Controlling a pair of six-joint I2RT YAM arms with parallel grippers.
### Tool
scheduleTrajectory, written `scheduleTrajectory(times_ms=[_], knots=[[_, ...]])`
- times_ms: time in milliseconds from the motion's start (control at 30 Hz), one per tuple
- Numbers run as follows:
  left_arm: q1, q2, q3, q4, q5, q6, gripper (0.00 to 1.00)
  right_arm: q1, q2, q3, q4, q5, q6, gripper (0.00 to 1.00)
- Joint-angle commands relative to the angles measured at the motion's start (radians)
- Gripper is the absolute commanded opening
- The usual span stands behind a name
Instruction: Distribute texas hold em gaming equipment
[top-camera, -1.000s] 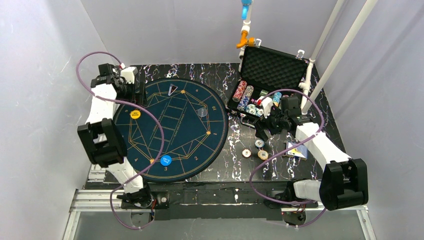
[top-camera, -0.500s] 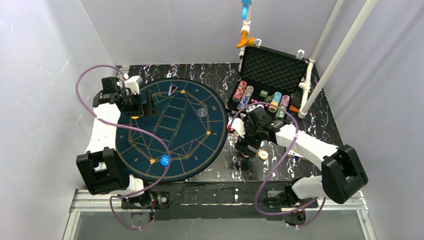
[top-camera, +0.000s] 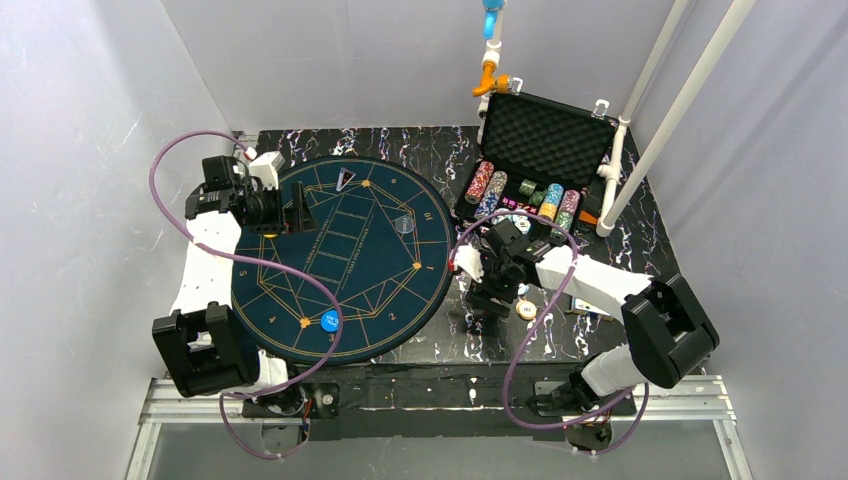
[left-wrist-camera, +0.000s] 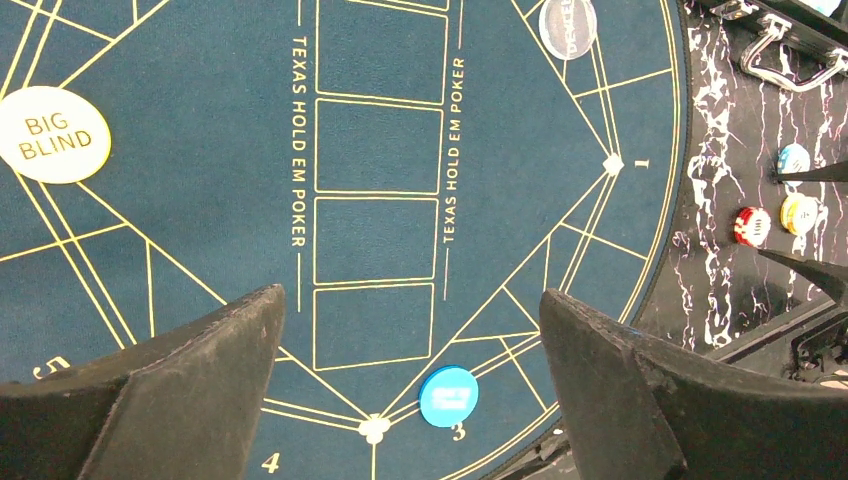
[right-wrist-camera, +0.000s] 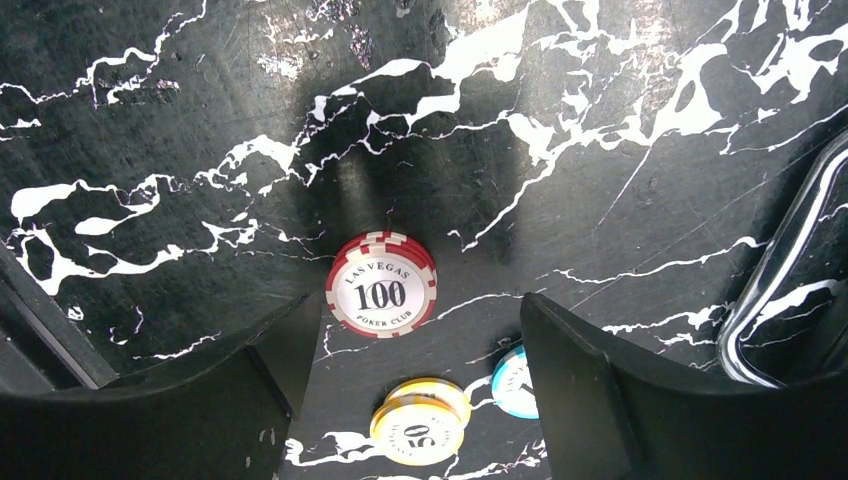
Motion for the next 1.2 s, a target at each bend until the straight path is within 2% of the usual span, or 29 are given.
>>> scheduleTrajectory(times_ms=[0, 733, 1167], knots=[[0.001, -0.010, 0.010, -0.002, 0.030, -0.008, 0.98, 0.008, 0.015, -0.006, 0.040, -0.001, 0.007, 0.81], [0.001, 0.043, 0.015, 0.005, 0.008, -0.022, 0.98, 0.052, 0.092, -0.034, 0.013, -0.021, -0.024, 0.62], [0.002, 0.054, 0.007, 0.008, 0.010, -0.033, 0.98, 0.065, 0.090, 0.003, -0.024, -0.033, -0.021, 0.28]])
